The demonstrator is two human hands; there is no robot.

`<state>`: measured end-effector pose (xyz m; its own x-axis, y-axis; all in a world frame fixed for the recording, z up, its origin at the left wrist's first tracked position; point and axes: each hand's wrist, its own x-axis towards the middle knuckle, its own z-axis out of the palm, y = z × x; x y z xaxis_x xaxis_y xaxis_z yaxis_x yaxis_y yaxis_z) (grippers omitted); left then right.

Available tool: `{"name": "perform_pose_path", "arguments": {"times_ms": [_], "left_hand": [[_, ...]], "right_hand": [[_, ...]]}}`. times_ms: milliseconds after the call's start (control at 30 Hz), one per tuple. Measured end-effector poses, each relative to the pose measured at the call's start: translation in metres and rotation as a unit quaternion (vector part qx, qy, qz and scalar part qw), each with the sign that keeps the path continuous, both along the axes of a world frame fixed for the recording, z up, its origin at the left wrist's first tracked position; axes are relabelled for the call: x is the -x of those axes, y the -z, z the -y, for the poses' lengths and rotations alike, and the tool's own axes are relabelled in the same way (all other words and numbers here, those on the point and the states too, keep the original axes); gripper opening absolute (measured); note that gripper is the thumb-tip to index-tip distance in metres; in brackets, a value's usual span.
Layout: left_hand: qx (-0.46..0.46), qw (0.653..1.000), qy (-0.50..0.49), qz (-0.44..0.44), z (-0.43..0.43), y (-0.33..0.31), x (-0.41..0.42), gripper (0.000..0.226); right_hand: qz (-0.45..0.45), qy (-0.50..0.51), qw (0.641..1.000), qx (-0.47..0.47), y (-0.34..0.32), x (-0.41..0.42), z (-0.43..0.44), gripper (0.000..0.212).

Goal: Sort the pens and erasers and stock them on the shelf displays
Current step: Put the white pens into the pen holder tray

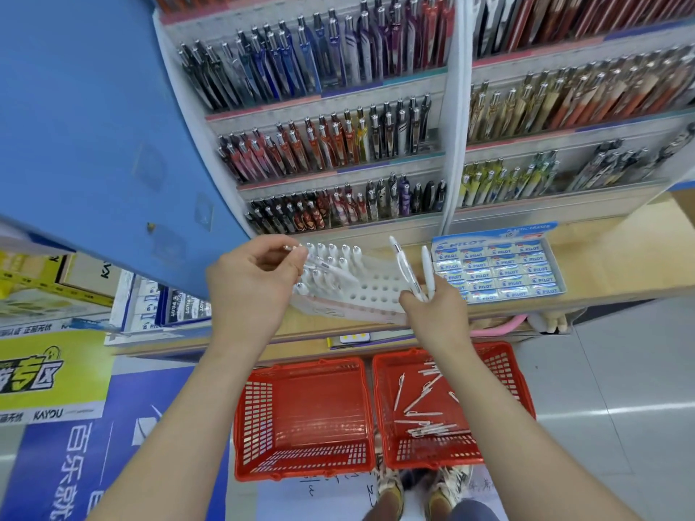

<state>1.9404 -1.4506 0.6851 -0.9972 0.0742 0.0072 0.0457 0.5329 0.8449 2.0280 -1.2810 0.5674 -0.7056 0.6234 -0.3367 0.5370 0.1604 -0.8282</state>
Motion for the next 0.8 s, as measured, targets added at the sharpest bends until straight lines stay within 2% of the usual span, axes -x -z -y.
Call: {"name": "perform_pose_path", "arguments": {"times_ms": [67,267,433,600,800], "left_hand": [[0.026,0.999,0.014,-0.014,-0.003,0.001,-0.003,0.006],[0.103,0.991,0.066,-0.053,-0.007,0.013,-0.011,0.004],[0.144,0.982,0.100,-0.063,-0.010,0.026,-0.014,0.005],[0.138,0.984,0.096,-0.053,-0.015,0.028,-0.012,0.008],[0.172,0.975,0.120,-0.068,-0.016,0.033,-0.009,0.010]], "right_hand": [[-0.034,0.024,0.998,0.045,0.005,-0.009,0.007,0.007],[-0.088,0.067,0.979,0.174,0.014,-0.023,0.019,0.021],[-0.106,0.067,0.976,0.180,0.017,-0.024,0.020,0.024],[-0.109,0.056,0.979,0.162,0.017,-0.026,0.020,0.023],[-0.116,0.054,0.977,0.170,0.011,-0.025,0.020,0.017]]}}
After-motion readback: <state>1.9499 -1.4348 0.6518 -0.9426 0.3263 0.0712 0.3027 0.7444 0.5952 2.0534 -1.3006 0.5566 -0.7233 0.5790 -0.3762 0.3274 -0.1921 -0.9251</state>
